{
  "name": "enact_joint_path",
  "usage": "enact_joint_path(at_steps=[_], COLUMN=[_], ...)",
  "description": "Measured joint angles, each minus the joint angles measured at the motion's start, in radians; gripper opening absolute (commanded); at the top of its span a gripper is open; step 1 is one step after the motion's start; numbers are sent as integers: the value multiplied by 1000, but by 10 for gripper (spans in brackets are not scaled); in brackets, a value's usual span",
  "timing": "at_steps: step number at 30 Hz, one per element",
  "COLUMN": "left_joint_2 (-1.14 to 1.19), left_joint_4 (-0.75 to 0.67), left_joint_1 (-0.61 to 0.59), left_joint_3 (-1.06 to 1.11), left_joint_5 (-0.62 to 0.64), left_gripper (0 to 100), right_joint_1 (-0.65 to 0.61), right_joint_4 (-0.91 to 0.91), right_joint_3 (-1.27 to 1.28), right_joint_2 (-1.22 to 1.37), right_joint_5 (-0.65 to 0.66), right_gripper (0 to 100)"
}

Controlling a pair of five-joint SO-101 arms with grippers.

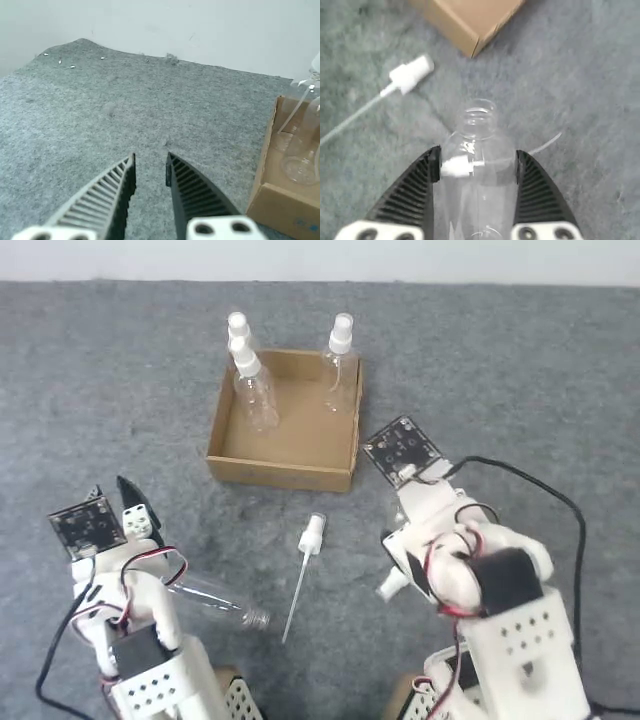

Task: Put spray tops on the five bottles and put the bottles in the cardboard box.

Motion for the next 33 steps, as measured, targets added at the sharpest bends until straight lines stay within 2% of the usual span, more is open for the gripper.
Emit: enact_joint_path(at_steps=[15, 23, 28, 33], left_joint_2=[0, 0, 0, 0], left_joint_4=[0, 0, 0, 0], left_joint_1=[0, 48, 48, 58], left_joint_3=[0, 0, 0, 0], left_joint_5=[0, 0, 0, -6], left_gripper=[95, 95, 95, 95], right_joint_1=[0, 161, 176, 180], right_joint_4=[-213, -354, -384, -416], right_joint_3=[239, 420, 526, 609], right_joint_2=[-328, -456, -571, -697], right_joint_5=[-14, -77, -80, -161], right_gripper=[9, 9, 9, 9])
